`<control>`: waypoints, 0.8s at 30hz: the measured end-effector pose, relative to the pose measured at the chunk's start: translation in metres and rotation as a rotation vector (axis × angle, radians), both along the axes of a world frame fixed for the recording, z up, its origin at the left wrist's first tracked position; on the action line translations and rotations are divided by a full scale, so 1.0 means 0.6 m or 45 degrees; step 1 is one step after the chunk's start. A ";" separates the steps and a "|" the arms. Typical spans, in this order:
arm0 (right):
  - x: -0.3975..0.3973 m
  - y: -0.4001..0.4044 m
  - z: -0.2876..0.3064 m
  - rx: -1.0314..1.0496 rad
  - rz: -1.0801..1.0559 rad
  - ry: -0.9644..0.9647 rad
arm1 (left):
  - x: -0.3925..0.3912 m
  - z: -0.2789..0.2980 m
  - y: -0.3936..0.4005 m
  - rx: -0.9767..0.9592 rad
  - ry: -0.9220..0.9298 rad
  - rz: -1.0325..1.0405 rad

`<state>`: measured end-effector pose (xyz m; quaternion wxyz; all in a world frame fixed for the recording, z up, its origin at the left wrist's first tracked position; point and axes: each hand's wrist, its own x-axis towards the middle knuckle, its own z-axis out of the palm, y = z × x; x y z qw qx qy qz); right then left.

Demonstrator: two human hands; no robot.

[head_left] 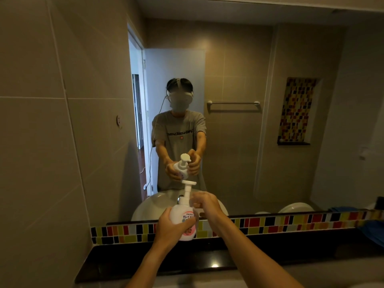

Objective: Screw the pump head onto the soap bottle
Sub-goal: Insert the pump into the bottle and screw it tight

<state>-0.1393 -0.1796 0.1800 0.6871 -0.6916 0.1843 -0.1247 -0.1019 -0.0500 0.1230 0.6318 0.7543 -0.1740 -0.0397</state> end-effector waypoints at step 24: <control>0.006 -0.009 0.009 0.004 0.193 0.077 | 0.020 0.030 0.008 -0.013 0.144 -0.221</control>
